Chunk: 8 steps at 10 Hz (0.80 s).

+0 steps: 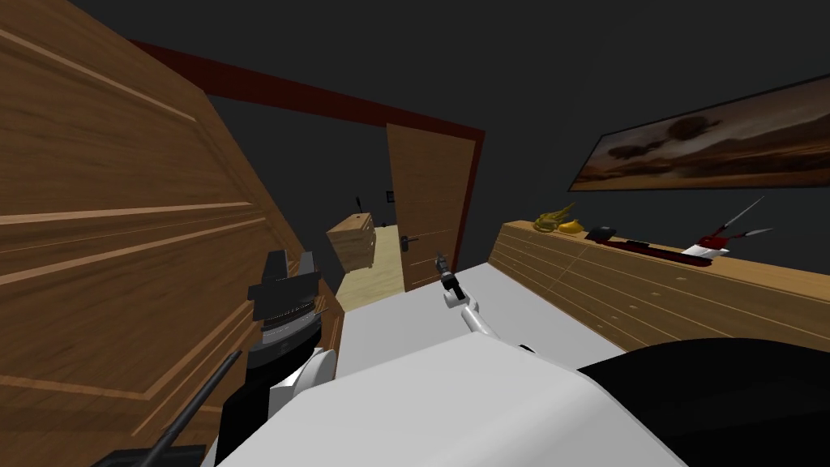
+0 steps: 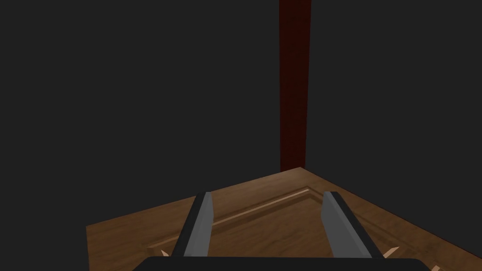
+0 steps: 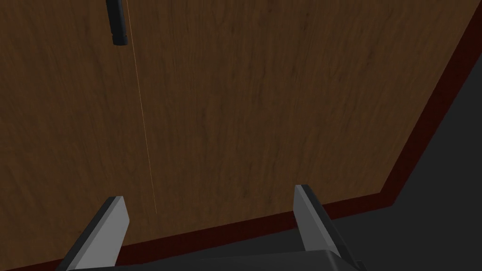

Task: Pull the door open

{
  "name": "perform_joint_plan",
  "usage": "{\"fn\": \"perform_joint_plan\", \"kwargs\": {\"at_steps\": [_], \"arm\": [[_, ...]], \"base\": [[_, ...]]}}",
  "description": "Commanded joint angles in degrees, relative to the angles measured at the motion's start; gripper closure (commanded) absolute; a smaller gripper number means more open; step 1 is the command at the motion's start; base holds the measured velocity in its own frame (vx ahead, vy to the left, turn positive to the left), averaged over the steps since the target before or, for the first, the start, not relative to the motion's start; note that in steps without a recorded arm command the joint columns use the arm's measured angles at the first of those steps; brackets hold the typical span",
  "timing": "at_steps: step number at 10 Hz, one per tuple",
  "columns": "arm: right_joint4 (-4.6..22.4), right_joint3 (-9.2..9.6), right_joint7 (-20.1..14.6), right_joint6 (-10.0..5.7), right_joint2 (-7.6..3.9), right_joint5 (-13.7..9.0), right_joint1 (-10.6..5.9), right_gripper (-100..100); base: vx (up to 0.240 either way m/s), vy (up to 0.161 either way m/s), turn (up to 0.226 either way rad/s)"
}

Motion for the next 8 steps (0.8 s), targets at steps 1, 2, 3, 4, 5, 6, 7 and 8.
{"fn": "perform_joint_plan", "kwargs": {"at_steps": [1,2,3,4,5,6,7,8], "arm": [[2.7,-0.24,-0.4,0.26,-0.04,0.2,-1.73,-100],[4.7,-0.41,-0.7,0.23,-0.14,0.3,-2.9,-100],[6.6,-0.57,-1.0,0.2,-0.25,0.4,-4.07,-100],[8.2,-0.73,-1.3,0.17,-0.35,0.5,-5.24,-100],[8.6,-0.73,-1.3,0.17,-0.35,0.5,-5.24,-100],[10.5,-0.89,-1.6,0.14,-0.46,0.6,-6.4,-100],[10.5,-0.89,-1.6,0.14,-0.46,0.6,-6.4,-100],[12.3,-1.04,-1.9,0.11,-0.54,0.7,-7.47,-100]], "base": [[0.081,0.022,0.076],[0.103,0.032,0.069],[0.112,0.015,0.052],[0.113,0.022,0.071],[0.071,0.021,0.027],[0.056,0.012,0.041],[0.042,0.005,0.022],[0.04,0.013,0.038]]}}
